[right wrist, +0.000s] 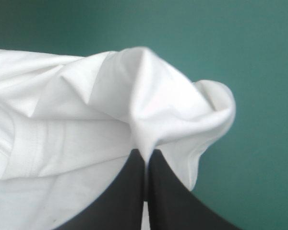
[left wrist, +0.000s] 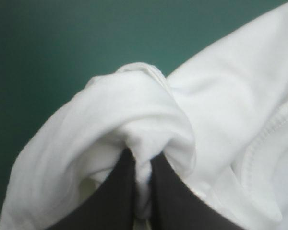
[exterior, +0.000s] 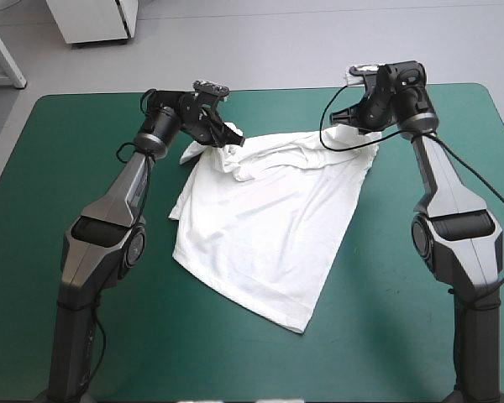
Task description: Fold the cloth
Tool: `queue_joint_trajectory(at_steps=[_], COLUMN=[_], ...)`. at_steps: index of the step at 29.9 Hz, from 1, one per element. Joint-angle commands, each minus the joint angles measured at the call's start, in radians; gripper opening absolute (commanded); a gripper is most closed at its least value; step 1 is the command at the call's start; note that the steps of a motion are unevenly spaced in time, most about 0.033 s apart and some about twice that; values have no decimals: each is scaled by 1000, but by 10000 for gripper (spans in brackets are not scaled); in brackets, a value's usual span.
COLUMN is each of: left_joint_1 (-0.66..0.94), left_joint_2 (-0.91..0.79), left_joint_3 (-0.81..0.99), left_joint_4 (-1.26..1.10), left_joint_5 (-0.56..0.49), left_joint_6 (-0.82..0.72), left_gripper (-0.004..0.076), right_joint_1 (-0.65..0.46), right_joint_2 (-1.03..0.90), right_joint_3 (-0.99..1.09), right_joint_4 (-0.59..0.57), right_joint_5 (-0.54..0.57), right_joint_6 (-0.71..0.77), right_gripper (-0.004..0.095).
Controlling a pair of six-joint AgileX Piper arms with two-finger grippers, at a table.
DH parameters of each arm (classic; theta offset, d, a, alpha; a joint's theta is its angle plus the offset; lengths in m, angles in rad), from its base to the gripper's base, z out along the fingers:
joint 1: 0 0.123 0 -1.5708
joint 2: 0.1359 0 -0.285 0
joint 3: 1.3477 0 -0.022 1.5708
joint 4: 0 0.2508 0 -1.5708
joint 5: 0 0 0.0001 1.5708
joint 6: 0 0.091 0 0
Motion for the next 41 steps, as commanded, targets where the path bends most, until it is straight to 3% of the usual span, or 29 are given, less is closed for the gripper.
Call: queue_joint_trajectory(at_steps=[1,5,7,10,13,16,26,32,41], left_joint_1=[-3,-3,-3,-2,-2,-2,-2,-2,0], left_joint_2=[-71,-71,-71,-71,-71,-85,-157,-225,-471], left_joint_3=[-30,-30,-30,-30,-30,-31,-219,-335,-335], left_joint_4=[-16,-11,-13,-15,-15,2,169,250,243], left_joint_5=[-123,-237,-260,-255,-209,-163,27,246,246], left_joint_6=[-11,14,21,16,15,15,13,-22,-49], left_gripper=[-9,26,85,242,417,504,498,493,493], right_joint_1=[-4,-4,-4,-8,-12,-12,-43,-40,-22], right_joint_2=[-42,-30,-30,-30,-41,-76,-249,-360,-658], right_joint_3=[-30,-30,-30,-30,-30,-31,-31,-27,197], right_joint_4=[-4,-1,-6,-6,-6,-26,47,199,225], right_joint_5=[-54,-44,-44,-31,-31,-31,-31,-29,-29], right_joint_6=[0,-23,-23,-6,9,7,-17,-54,-83], right_gripper=[-13,149,281,457,527,525,525,469,457])
